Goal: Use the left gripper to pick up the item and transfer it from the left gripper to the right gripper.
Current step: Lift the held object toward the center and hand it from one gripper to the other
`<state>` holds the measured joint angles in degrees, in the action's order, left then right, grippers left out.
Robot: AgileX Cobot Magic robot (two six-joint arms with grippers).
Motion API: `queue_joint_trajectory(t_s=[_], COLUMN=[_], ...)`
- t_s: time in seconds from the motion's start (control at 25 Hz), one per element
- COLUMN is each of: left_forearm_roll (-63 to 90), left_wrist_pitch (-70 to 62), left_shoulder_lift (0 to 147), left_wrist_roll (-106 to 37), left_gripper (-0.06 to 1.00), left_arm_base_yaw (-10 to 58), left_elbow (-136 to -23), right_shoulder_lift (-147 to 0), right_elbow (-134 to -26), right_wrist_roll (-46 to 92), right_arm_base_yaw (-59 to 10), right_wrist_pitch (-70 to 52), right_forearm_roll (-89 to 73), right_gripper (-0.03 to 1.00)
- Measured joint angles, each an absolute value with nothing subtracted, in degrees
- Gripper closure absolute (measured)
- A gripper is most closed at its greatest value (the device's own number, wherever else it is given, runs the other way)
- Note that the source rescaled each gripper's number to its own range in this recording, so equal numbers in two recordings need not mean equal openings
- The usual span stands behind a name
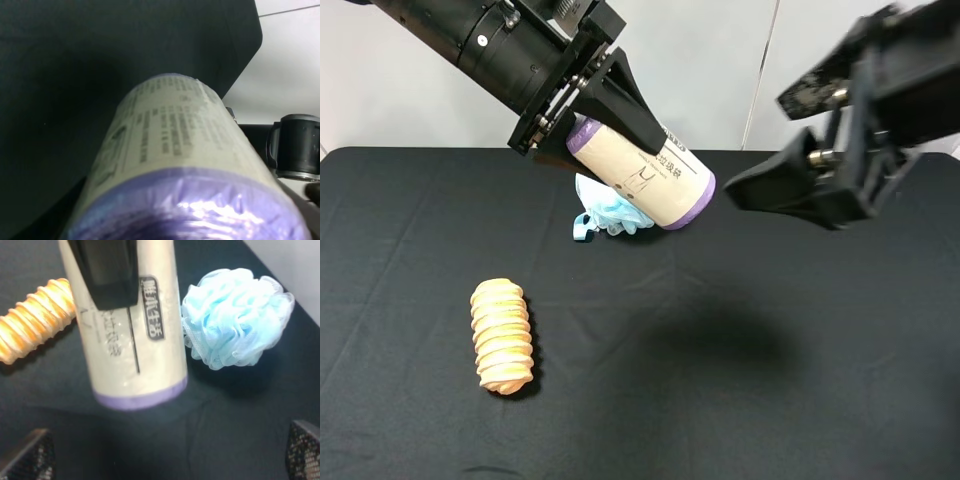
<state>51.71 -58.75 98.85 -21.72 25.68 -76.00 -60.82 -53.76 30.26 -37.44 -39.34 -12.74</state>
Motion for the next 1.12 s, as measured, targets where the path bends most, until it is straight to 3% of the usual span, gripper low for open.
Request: queue_joint_trajectory(t_s=[1.12], left_forearm_roll=[59.3], left_wrist_pitch=[-54.9], left_shoulder_lift=[98.8], left_wrist_roll=[-25.7], left_gripper=[0.94], left_arm_base_yaw=[25.7], left_elbow=[-76.0], right_shoulder_lift=[-74.7], right_elbow=[-54.3], right_wrist_roll=[39.1], right_arm_base_yaw=[-37.4], right_wrist_pitch=[-26.6], right_forearm_roll=[-21.2], right_gripper=[-0.03])
